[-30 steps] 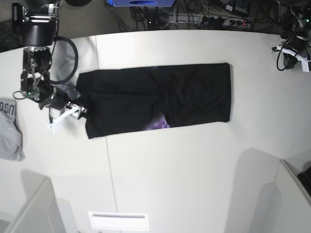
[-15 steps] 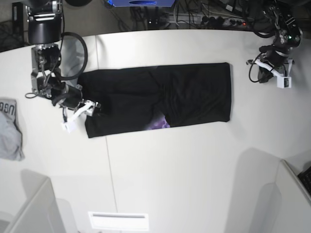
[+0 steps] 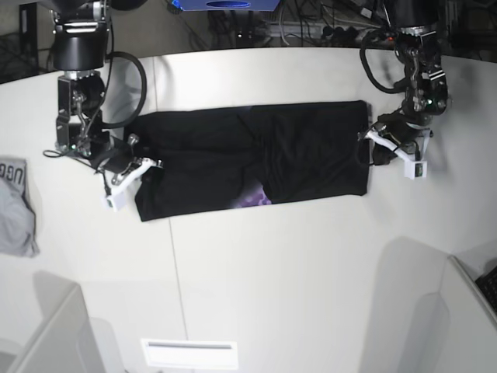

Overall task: Fold the T-shirt properly
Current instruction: 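Move the left gripper back to the folded edge and press it flat, then grasp the strip end with the right gripper and fold it toward the left gripper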

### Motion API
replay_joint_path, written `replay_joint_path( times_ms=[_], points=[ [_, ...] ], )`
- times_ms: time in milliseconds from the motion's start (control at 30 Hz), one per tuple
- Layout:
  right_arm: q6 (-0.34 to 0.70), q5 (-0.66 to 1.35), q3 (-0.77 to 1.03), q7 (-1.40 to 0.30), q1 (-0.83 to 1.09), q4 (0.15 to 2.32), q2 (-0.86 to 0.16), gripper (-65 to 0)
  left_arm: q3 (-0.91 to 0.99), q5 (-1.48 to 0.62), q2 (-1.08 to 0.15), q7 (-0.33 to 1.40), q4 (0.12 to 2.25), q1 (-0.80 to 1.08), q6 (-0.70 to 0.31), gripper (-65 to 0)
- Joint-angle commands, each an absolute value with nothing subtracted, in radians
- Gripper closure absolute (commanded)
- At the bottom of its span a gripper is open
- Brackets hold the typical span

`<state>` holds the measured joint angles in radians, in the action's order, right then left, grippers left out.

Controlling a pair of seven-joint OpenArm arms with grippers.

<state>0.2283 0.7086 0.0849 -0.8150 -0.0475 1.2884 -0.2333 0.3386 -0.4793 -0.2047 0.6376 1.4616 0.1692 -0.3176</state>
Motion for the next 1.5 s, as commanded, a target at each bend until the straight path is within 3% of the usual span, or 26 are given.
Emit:
replay_joint_path(
  times_ms=[0, 333, 800, 1300, 1467],
  points=[
    [0.205, 0.654, 0.091, -0.852, -0.045, 1.302, -0.249, 0.0, 0.326, -0.479, -0.211, 0.645, 1.460, 0.166, -0.314, 0.0],
    [0.202, 0.653, 0.088, -0.866, -0.015, 1.506, -0.222, 0.0, 0.177, -0.479, -0.206, 0.645, 1.461, 0.137, -0.314, 0.0],
    [0.004, 0.657, -0.085, -0.960, -0.008, 1.851, -0.182, 0.0, 0.150, -0.479, -0.213, 0.645, 1.463, 0.122, -0.312, 0.0],
    [-0.151, 0.659, -0.303, -0.977, -0.015, 1.972, -0.064, 0.0, 0.151, -0.479, -0.254, 0.645, 1.463, 0.134, -0.312, 0.0],
    [-0.159, 0.656, -0.344, -0.969, -0.015, 1.972, -0.027, 0.0, 0.151, -0.479, -0.262, 0.645, 1.509, 0.162, -0.312, 0.0]
  ],
)
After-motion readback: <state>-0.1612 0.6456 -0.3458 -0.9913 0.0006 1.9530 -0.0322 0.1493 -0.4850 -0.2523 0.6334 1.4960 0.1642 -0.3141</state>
